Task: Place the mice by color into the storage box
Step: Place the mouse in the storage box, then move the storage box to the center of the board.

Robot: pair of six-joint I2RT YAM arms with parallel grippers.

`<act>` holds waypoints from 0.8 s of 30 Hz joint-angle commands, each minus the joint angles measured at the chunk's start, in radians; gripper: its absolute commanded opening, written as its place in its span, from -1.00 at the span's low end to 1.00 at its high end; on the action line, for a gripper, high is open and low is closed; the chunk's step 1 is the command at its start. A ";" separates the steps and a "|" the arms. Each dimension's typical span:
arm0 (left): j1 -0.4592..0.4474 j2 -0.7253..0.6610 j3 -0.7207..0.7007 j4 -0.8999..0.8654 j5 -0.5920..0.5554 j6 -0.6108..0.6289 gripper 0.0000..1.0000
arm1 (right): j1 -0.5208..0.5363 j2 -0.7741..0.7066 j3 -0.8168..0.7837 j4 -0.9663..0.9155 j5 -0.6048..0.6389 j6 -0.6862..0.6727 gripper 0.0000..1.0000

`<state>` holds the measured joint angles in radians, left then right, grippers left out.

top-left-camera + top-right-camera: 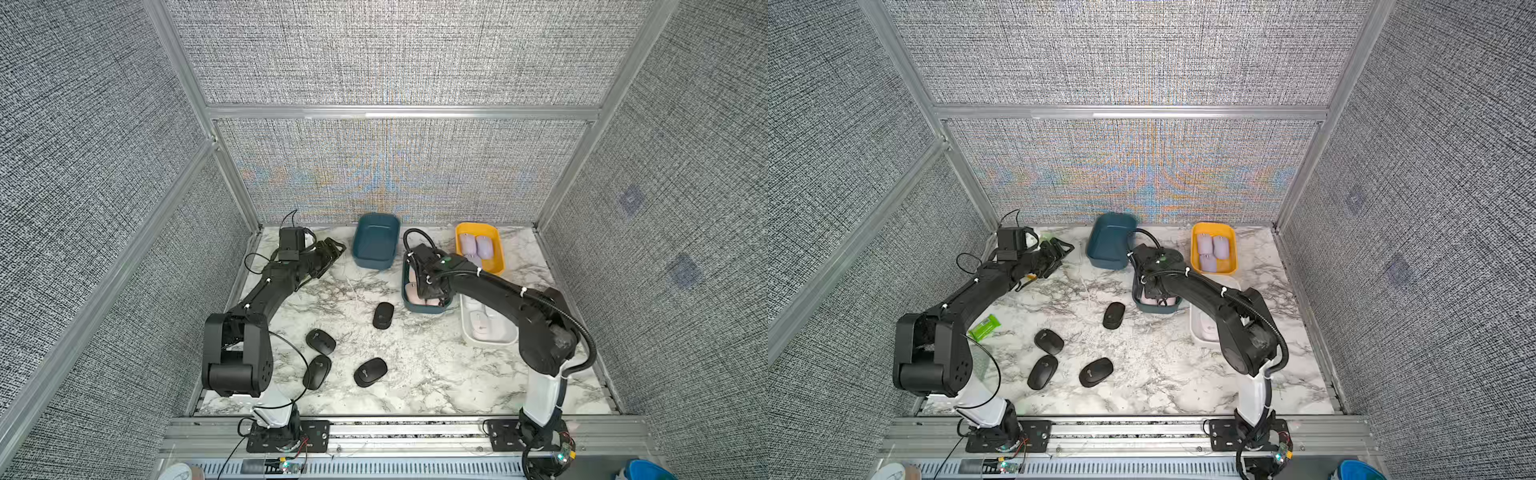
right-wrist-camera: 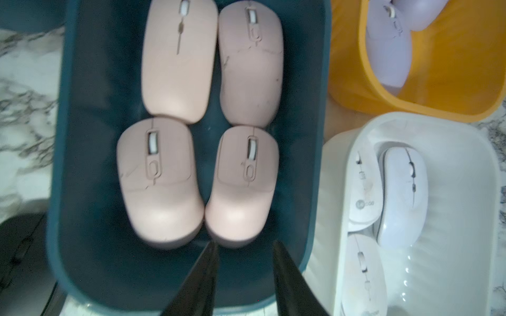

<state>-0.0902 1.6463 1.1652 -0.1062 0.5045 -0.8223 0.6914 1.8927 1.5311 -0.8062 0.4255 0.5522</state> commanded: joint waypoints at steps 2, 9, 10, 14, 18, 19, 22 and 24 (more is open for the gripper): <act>0.000 0.004 -0.001 0.015 0.009 0.005 0.58 | 0.075 -0.072 -0.075 0.023 -0.039 0.070 -0.24; -0.001 0.007 -0.002 0.011 0.004 0.008 0.58 | 0.144 -0.024 -0.125 0.103 -0.130 0.129 -0.24; -0.002 0.006 -0.002 0.010 0.002 0.008 0.58 | 0.137 -0.015 -0.124 0.123 -0.130 0.122 -0.24; -0.003 0.001 -0.001 0.010 0.003 0.009 0.58 | 0.081 0.029 -0.095 0.210 -0.134 0.088 -0.23; -0.003 -0.003 -0.001 0.010 0.004 0.009 0.58 | 0.026 0.106 -0.009 0.210 -0.111 0.054 -0.23; -0.003 -0.004 0.001 0.010 0.006 0.009 0.58 | 0.013 0.122 0.010 0.205 -0.094 0.052 -0.23; -0.002 -0.011 0.001 0.010 0.005 0.011 0.58 | -0.035 0.172 0.065 0.184 -0.067 0.048 -0.22; -0.003 -0.014 0.001 0.010 0.002 0.012 0.58 | -0.064 0.184 0.084 0.188 -0.049 0.044 -0.22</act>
<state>-0.0937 1.6417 1.1645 -0.1066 0.5041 -0.8219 0.6518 2.0659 1.5913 -0.6140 0.3225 0.6025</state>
